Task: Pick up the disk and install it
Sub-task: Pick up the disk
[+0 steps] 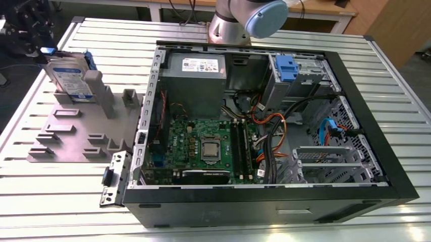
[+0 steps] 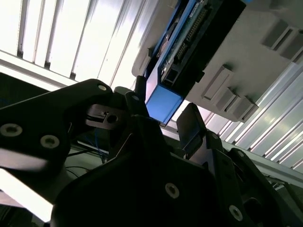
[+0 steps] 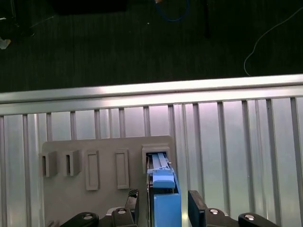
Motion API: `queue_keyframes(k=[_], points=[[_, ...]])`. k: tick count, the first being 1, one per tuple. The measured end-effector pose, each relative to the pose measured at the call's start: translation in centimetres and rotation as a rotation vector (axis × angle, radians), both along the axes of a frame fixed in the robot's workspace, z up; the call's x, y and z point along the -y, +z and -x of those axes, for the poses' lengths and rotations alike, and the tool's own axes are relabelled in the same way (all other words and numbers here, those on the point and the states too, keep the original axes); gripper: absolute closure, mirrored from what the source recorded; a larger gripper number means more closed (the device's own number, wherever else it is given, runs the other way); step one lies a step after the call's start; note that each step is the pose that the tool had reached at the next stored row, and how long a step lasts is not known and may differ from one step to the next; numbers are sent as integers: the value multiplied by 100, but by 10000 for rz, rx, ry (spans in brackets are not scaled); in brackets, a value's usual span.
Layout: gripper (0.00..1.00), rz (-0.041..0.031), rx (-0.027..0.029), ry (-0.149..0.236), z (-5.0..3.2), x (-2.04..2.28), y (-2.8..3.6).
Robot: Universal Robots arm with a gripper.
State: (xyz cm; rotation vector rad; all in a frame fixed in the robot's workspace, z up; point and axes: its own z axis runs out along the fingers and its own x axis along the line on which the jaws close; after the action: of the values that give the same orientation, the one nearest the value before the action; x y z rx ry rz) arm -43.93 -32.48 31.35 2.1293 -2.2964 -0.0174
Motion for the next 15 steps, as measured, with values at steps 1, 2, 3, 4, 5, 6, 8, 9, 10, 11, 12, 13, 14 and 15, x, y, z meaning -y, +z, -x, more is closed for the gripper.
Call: queue_keyframes(k=[1, 2, 3, 4, 5, 6, 8, 9, 10, 11, 12, 13, 14, 15], points=[[47, 0, 7, 9, 0, 4, -3], [47, 0, 11, 11, 0, 6, -4], [47, 1, 16, 13, 0, 7, -4], [47, 0, 21, 14, 0, 7, -4], [47, 0, 22, 15, 0, 7, -4], [47, 0, 22, 14, 0, 7, -4], [47, 0, 23, 15, 0, 7, -4], [47, 0, 24, 14, 0, 7, -4], [47, 0, 24, 15, 0, 7, -4], [47, 0, 25, 15, 0, 7, -4], [47, 0, 25, 15, 0, 7, -4], [47, 0, 26, 15, 0, 7, -4], [47, 0, 26, 15, 0, 7, -4], [47, 0, 28, 28, 1, 7, -4]])
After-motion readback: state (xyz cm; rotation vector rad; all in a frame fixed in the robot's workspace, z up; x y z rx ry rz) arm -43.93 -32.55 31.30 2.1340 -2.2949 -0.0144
